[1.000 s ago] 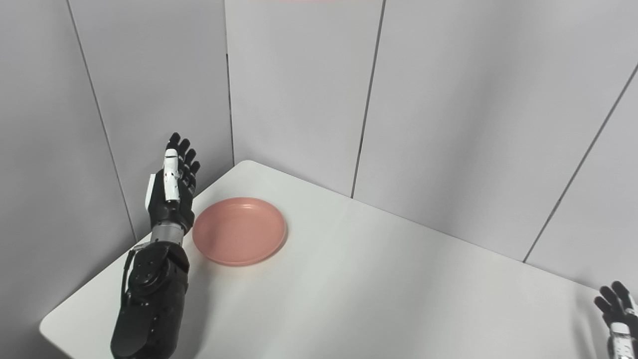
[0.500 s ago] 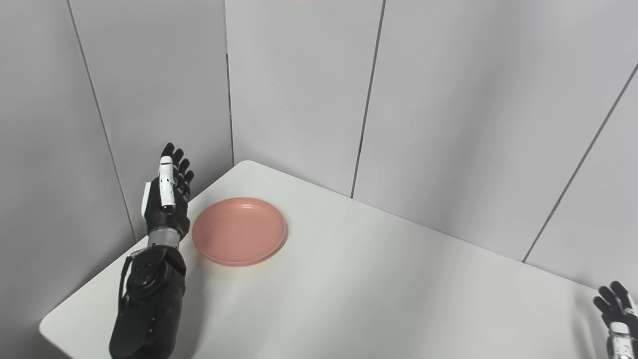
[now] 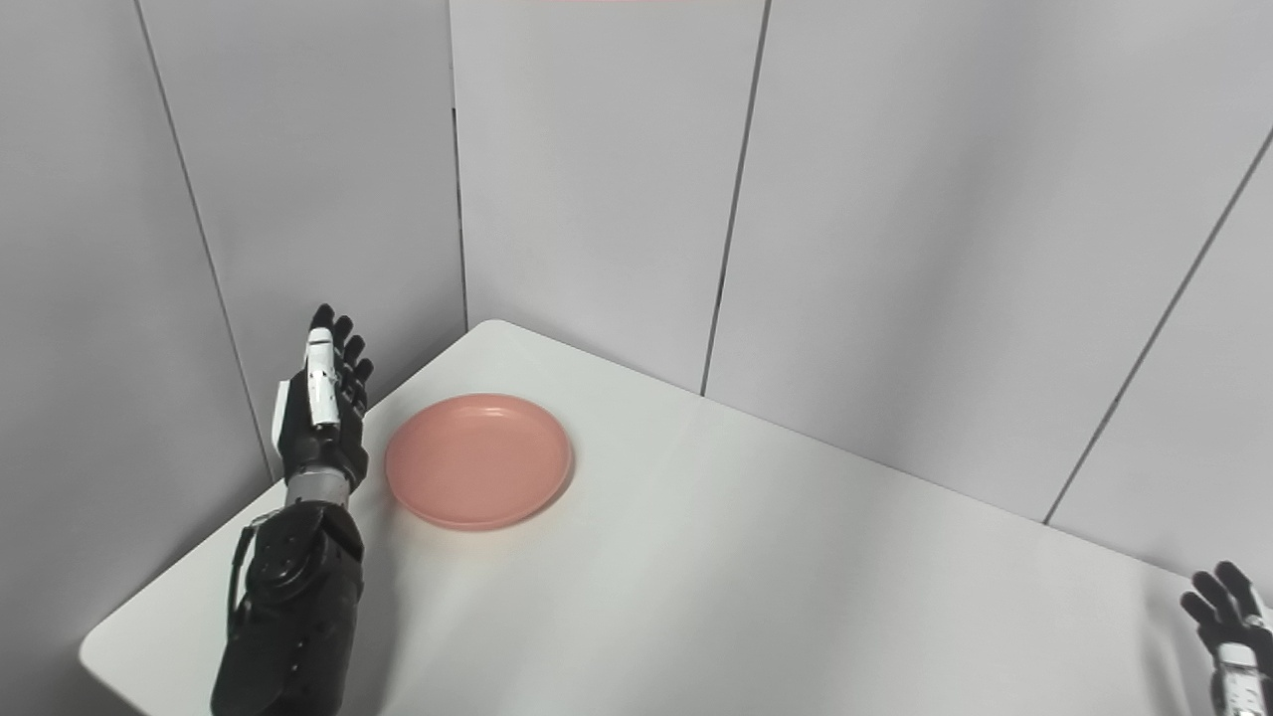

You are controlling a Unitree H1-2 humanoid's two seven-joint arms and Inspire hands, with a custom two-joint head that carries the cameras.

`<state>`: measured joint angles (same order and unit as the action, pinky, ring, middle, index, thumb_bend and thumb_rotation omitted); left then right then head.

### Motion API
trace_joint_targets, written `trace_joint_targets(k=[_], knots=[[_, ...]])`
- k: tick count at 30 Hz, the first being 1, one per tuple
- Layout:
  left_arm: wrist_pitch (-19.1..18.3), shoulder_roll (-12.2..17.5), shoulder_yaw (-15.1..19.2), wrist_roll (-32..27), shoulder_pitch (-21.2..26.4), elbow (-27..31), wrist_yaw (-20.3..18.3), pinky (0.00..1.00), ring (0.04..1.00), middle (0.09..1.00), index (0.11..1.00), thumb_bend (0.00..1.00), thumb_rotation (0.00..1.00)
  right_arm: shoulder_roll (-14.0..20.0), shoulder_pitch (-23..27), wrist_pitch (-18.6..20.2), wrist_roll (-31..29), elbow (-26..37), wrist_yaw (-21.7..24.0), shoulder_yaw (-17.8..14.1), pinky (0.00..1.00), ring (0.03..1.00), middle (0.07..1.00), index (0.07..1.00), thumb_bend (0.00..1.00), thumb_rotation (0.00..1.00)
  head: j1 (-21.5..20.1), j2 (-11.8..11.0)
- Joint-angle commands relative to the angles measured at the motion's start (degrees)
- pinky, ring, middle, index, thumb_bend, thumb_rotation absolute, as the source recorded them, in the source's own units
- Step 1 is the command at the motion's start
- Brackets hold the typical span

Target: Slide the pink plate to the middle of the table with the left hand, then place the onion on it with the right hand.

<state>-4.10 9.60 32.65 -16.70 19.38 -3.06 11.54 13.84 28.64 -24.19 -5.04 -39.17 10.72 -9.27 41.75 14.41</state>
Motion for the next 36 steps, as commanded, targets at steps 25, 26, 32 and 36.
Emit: trace_joint_targets(k=[25,26,32,36], knots=[[4.83,2.46,1.64,-2.85,-0.33,-3.26,0.08,1.00,0.997,0.996,0.979,0.40,1.00,-3.14,-11.28,-2.73,-0.64,-9.68,1.61,-0.70,0.98,0.908,0.904,0.940,0.48,0.91,0.83,1.07],[4.81,2.47,1.55,-2.77,-0.39,-3.33,0.14,1.00,0.999,0.997,0.980,0.40,1.00,-3.13,-11.26,-2.73,-0.63,-9.73,1.57,-0.72,0.98,0.908,0.904,0.940,0.48,0.91,0.83,1.07],[4.28,2.66,1.09,-1.53,-0.24,-4.88,0.87,1.00,0.989,0.991,0.978,0.41,1.00,-3.06,-11.50,-2.73,-0.53,-9.16,1.91,-0.58,0.98,0.916,0.916,0.951,0.48,0.92,0.95,1.25],[4.44,3.11,0.87,-2.12,-0.06,-6.50,-0.01,1.00,0.992,0.997,0.990,0.40,1.00,-3.21,-11.59,-2.73,-0.57,-8.86,1.69,-0.68,0.99,0.914,0.915,0.949,0.48,0.90,0.91,1.33]])
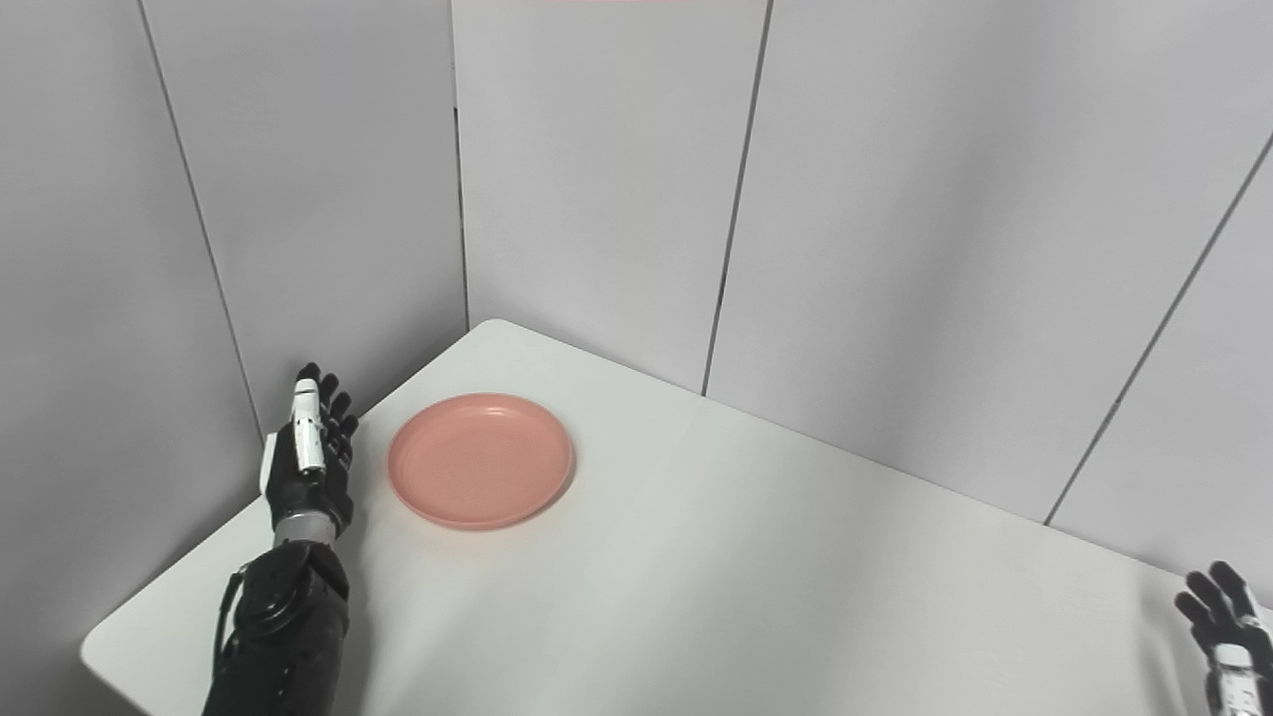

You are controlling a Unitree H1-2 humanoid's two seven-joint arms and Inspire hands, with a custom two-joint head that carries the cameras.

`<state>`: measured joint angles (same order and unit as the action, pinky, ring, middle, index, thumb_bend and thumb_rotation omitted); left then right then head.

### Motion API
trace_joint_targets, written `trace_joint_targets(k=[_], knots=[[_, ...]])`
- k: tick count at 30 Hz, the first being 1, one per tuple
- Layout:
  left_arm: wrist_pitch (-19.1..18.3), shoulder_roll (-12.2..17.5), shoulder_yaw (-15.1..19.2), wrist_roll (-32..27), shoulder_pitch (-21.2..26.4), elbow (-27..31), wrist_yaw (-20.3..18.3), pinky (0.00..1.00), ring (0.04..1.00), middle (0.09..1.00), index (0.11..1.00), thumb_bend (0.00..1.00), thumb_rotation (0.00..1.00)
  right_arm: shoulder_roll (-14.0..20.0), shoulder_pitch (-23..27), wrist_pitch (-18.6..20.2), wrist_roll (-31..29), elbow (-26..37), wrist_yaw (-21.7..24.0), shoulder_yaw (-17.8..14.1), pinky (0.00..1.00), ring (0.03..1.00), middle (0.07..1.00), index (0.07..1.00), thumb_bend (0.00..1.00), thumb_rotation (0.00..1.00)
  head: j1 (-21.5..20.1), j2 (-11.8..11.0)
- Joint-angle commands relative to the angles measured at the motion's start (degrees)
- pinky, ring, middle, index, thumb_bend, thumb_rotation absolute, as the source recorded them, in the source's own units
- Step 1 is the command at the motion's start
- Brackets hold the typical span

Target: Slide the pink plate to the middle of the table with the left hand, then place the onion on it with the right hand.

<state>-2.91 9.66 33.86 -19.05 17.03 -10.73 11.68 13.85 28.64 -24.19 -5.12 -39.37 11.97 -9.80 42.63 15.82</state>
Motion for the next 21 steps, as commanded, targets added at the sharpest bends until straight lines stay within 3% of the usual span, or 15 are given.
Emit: trace_joint_targets(k=[1,8,14,21], knots=[[3.29,3.11,-0.38,0.02,2.33,0.86,-0.38,1.00,0.992,0.996,0.987,0.40,1.00,-3.21,-11.58,-2.73,-0.44,-8.75,0.33,-0.15,0.99,0.912,0.912,0.946,0.48,0.90,0.03,-0.08],[1.99,3.29,-0.83,-3.39,3.18,-1.28,-2.38,0.93,0.941,0.945,0.927,0.40,1.00,-3.07,-11.80,-2.73,-0.41,-8.44,0.48,-0.19,0.97,0.910,0.907,0.944,0.47,0.90,-0.08,0.19],[2.14,3.81,-2.33,-4.39,4.52,-4.01,-3.81,0.94,0.936,0.942,0.922,0.40,1.00,-3.06,-11.86,-2.73,-0.54,-8.38,0.57,-0.18,0.98,0.913,0.905,0.942,0.47,0.90,-0.12,0.25],[3.23,4.92,-4.83,-2.65,6.79,-8.94,-4.49,0.94,0.927,0.934,0.919,0.38,1.00,-3.05,-11.94,-2.73,-0.74,-8.29,0.71,-0.17,0.99,0.913,0.910,0.944,0.47,0.90,-0.25,0.40]])
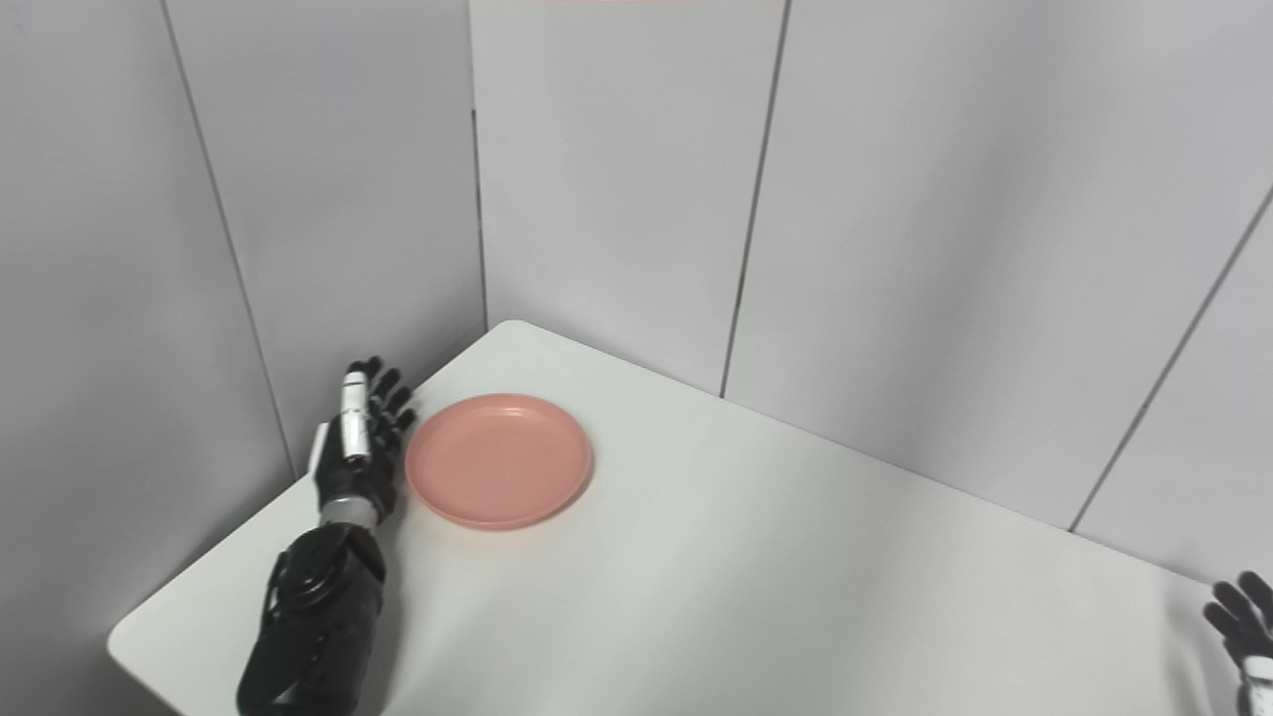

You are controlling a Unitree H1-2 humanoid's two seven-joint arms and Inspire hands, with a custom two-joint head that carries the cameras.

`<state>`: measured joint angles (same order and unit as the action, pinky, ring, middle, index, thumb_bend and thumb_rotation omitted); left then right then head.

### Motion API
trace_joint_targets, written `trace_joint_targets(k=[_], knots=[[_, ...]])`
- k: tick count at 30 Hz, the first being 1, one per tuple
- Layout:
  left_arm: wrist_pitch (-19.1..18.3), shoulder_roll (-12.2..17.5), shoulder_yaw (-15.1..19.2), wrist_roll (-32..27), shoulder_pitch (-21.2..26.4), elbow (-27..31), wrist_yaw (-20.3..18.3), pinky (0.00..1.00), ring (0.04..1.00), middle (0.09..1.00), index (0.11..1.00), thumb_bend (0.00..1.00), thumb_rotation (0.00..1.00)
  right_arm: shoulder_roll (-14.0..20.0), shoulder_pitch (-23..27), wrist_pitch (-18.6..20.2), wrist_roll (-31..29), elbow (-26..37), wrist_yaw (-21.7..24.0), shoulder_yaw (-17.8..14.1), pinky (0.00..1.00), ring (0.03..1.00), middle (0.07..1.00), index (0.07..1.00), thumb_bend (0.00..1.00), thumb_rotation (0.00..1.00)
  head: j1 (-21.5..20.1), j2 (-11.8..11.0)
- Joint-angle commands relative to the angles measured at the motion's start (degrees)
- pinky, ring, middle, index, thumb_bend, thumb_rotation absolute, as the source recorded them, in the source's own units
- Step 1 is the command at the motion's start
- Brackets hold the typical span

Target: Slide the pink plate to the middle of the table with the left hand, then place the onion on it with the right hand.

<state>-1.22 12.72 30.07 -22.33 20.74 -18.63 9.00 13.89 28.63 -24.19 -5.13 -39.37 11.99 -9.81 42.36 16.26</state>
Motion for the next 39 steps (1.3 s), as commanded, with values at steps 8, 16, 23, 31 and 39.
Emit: trace_joint_targets(k=[8,16,23,31,39], knots=[[2.41,3.07,-3.23,0.28,5.47,-6.18,-2.80,0.96,0.942,0.946,0.933,0.37,1.00,-3.15,-12.22,-2.73,-0.50,-7.82,0.41,-0.12,0.99,0.911,0.906,0.942,0.47,0.90,-0.13,0.04],[2.39,4.51,-4.67,-0.69,7.09,-11.42,-5.80,0.96,0.950,0.952,0.945,0.38,1.00,-3.32,-12.30,-2.73,-0.74,-7.72,0.68,-0.25,0.99,0.911,0.907,0.944,0.47,0.90,-0.74,0.12],[2.07,4.96,-5.08,-1.61,7.91,-14.89,-10.31,0.94,0.935,0.945,0.941,0.38,1.00,-3.52,-12.58,-2.73,-0.41,-7.02,-0.05,-0.08,0.99,0.905,0.890,0.937,0.46,0.90,-1.40,0.39],[0.23,4.03,-5.88,-2.48,9.06,-15.91,-13.32,0.90,0.903,0.906,0.902,0.40,1.00,-3.75,-12.84,-2.73,-0.25,-6.70,-0.40,0.01,0.98,0.882,0.847,0.921,0.45,0.88,-2.72,0.87],[-0.39,3.30,-8.60,-2.00,10.56,-17.30,-15.25,0.87,0.889,0.891,0.890,0.38,1.00,-4.05,-13.63,-2.73,-0.20,-5.39,-0.22,0.23,0.98,0.861,0.814,0.896,0.40,0.87,-4.81,1.90]])
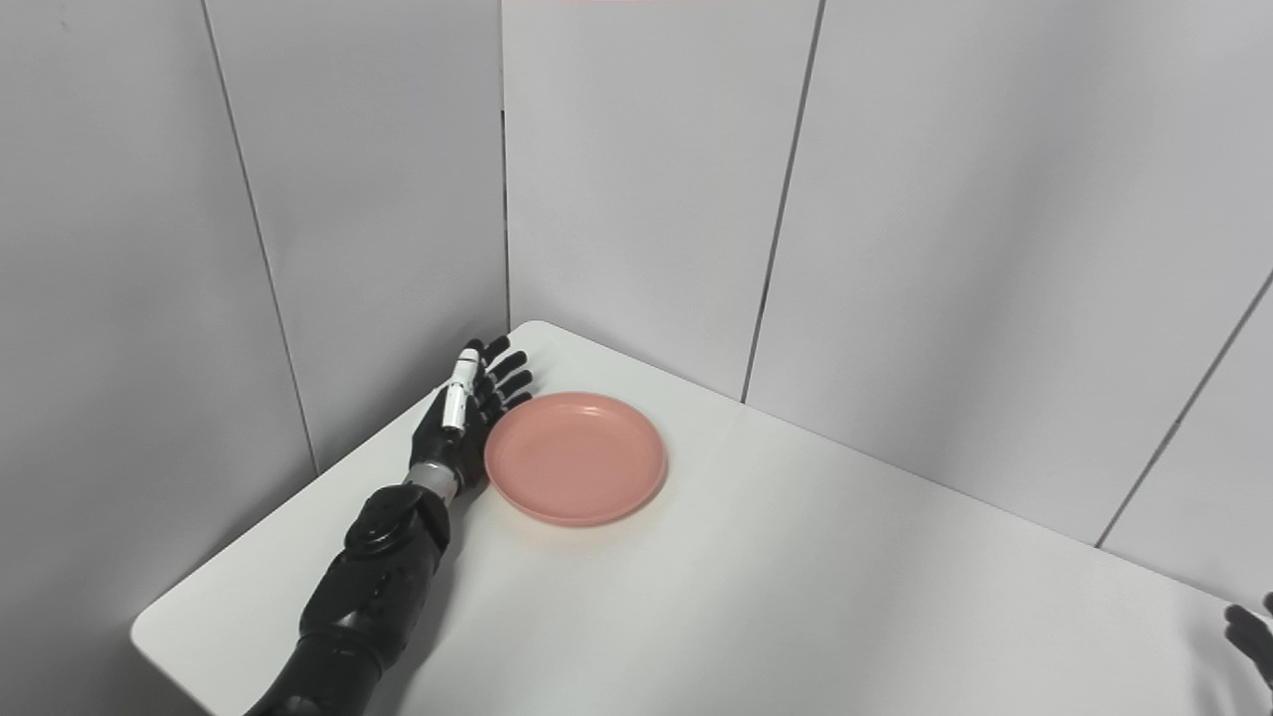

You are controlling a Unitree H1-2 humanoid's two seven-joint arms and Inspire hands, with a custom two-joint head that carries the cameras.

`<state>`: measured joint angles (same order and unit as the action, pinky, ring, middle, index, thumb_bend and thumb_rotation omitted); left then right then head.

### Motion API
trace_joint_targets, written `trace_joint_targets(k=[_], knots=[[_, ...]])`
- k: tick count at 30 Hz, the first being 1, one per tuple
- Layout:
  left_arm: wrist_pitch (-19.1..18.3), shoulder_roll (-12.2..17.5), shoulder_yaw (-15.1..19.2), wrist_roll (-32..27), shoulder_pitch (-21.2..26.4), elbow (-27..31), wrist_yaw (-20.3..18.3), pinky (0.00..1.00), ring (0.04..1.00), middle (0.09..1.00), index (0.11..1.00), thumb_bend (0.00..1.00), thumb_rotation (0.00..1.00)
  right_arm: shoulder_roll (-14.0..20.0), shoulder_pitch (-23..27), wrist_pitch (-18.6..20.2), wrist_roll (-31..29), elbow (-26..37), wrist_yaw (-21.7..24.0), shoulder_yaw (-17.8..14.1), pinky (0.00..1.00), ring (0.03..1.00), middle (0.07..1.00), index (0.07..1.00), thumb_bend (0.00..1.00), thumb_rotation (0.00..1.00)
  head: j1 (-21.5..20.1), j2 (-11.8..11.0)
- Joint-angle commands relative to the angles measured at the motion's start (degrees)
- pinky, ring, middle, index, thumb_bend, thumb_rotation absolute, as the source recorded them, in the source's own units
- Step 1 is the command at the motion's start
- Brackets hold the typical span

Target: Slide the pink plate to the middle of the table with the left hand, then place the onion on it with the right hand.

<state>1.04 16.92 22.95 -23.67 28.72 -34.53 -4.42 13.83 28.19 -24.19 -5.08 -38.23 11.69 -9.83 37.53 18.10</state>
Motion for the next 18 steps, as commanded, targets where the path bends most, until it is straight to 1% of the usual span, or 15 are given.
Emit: trace_joint_targets(k=[1,2,3,5,6,7,8,9,10,11,13,14,16,17,18], knots=[[-2.76,-0.99,-1.65,-0.82,2.74,-1.57,-2.06,0.87,0.890,0.892,0.891,0.39,1.00,-4.06,-13.30,-2.73,-0.29,-6.34,0.14,0.26,0.97,0.842,0.656,0.881,0.46,0.44,-0.41,0.25],[-2.99,-1.21,-1.78,-1.00,3.00,-1.74,-2.15,0.87,0.890,0.892,0.891,0.39,1.00,-4.19,-13.45,-2.73,-0.42,-6.01,0.22,0.25,0.97,0.839,0.623,0.879,0.47,0.35,-0.84,0.47],[-3.14,-1.37,-1.88,-1.11,3.19,-1.87,-2.21,0.87,0.886,0.888,0.887,0.39,1.00,-4.28,-13.55,-2.73,-0.51,-5.79,0.29,0.24,0.96,0.817,0.559,0.861,0.50,0.18,-0.84,0.47],[-3.32,-1.76,-2.11,-1.16,3.66,-2.27,-2.18,0.86,0.878,0.881,0.878,0.40,1.00,-4.42,-13.82,-2.73,-0.50,-5.26,0.17,0.37,0.95,0.781,0.505,0.834,0.52,0.04,-1.45,0.81],[-3.46,-1.85,-2.18,-1.16,3.70,-2.20,-2.14,0.86,0.876,0.879,0.876,0.40,1.00,-4.52,-14.02,-2.73,-0.43,-4.90,-0.02,0.44,0.94,0.772,0.498,0.827,0.52,0.02,-2.34,1.34],[-3.56,-1.89,-2.22,-1.16,3.71,-2.13,-2.12,0.86,0.873,0.876,0.873,0.40,1.00,-4.59,-14.17,-2.73,-0.38,-4.64,-0.15,0.49,0.93,0.748,0.468,0.662,0.51,0.02,-2.34,1.34],[-3.66,-2.01,-2.47,-1.16,3.89,-2.32,-2.43,0.86,0.872,0.875,0.871,0.40,1.00,-4.65,-14.27,-2.73,-0.25,-4.46,-0.41,0.55,0.93,0.739,0.458,0.606,0.51,0.01,-2.94,1.72],[-3.80,-2.18,-2.68,-1.22,4.15,-2.58,-2.65,0.85,0.868,0.873,0.870,0.41,1.00,-4.72,-14.29,-2.72,-0.22,-4.39,-0.63,0.55,0.88,0.530,0.472,0.550,0.51,0.00,-2.94,1.72],[-3.87,-2.40,-2.93,-1.21,4.39,-2.77,-2.79,0.85,0.868,0.873,0.870,0.41,1.00,-4.78,-14.33,-2.72,-0.23,-4.29,-0.75,0.54,0.88,0.530,0.472,0.550,0.51,0.00,-3.28,1.93],[-3.99,-2.59,-3.21,-1.15,4.53,-2.75,-2.91,0.85,0.871,0.880,0.871,0.41,1.00,-4.84,-14.44,-2.72,-0.18,-4.08,-0.84,0.56,0.85,0.489,0.485,0.517,0.51,0.00,-3.64,2.16],[-4.05,-2.87,-3.84,-0.86,4.63,-2.47,-3.18,0.86,0.878,0.887,0.872,0.41,1.00,-4.90,-14.66,-2.72,-0.19,-3.79,-0.80,0.61,0.77,0.468,0.502,0.491,0.51,0.00,-4.29,2.59],[-3.95,-2.97,-4.17,-0.76,4.75,-2.59,-3.54,0.86,0.879,0.887,0.870,0.42,1.00,-4.92,-14.75,-2.72,0.07,-3.65,-1.11,0.71,0.72,0.463,0.509,0.484,0.51,0.00,-4.45,2.70],[-3.84,-3.32,-4.54,-0.69,5.09,-2.93,-3.90,0.85,0.872,0.883,0.867,0.43,1.00,-5.01,-14.93,-2.72,0.53,-3.30,-1.66,0.88,0.51,0.451,0.524,0.479,0.51,0.00,-4.66,2.85],[-3.85,-3.50,-4.61,-0.65,5.18,-2.92,-3.88,0.85,0.872,0.883,0.867,0.43,1.00,-5.05,-15.05,-2.71,0.70,-3.00,-1.78,1.00,0.49,0.450,0.526,0.479,0.51,0.00,-5.12,3.13],[-3.87,-3.60,-4.62,-0.61,5.22,-2.87,-3.84,0.85,0.871,0.885,0.871,0.43,1.00,-5.08,-15.12,-2.71,0.80,-2.80,-1.80,1.06,0.43,0.447,0.530,0.479,0.51,0.00,-5.12,3.13]])
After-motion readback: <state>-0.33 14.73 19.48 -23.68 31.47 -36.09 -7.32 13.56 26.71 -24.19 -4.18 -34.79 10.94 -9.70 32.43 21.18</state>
